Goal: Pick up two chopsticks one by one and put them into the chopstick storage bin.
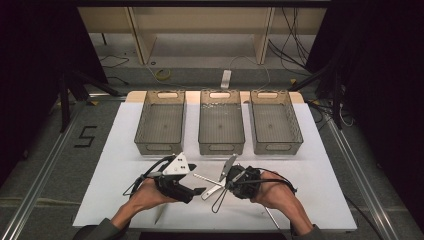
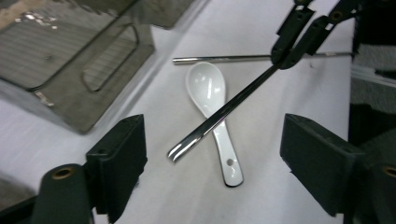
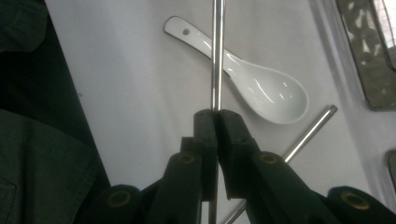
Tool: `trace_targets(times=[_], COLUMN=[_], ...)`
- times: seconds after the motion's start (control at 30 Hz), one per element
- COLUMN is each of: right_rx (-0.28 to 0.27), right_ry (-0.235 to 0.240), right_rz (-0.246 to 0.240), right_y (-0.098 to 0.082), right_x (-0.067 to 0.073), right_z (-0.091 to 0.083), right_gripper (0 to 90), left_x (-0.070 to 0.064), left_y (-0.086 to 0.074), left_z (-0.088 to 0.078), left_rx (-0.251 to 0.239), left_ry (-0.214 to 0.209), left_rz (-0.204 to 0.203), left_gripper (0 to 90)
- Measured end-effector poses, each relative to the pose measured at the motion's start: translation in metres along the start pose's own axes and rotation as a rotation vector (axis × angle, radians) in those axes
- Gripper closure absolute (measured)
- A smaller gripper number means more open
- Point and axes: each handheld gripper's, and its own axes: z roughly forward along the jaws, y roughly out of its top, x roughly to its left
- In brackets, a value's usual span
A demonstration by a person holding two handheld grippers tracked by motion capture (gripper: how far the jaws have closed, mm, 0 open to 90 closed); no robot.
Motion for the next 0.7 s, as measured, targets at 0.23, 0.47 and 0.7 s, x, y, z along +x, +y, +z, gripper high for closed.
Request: trace_targets(times=[0.23,0.47,0.7], right_rx=[0.006,0.006,-0.003], right_ry=[0.002,0.01,0.007], right_rz=[-0.071,-0.118,-0.142], right_y=[0.007,0.01,0.01], right_x=[0.009,0.014,0.017], right_z=[0.0,0.0,0.001], right_gripper=[86.5,86.5,86.5], left_x=[-0.006,-0.01,-0.013], left_y=[0.0,-0.001,-0.001], left_z=[0.007,0.008,0.011], left_rx=[0.047,0.077,0.109], left_ry=[-0.015,-0.041,-0.064], left_rz=[0.065,0.101,0.136], left_gripper=[35.3,49.6,59.7])
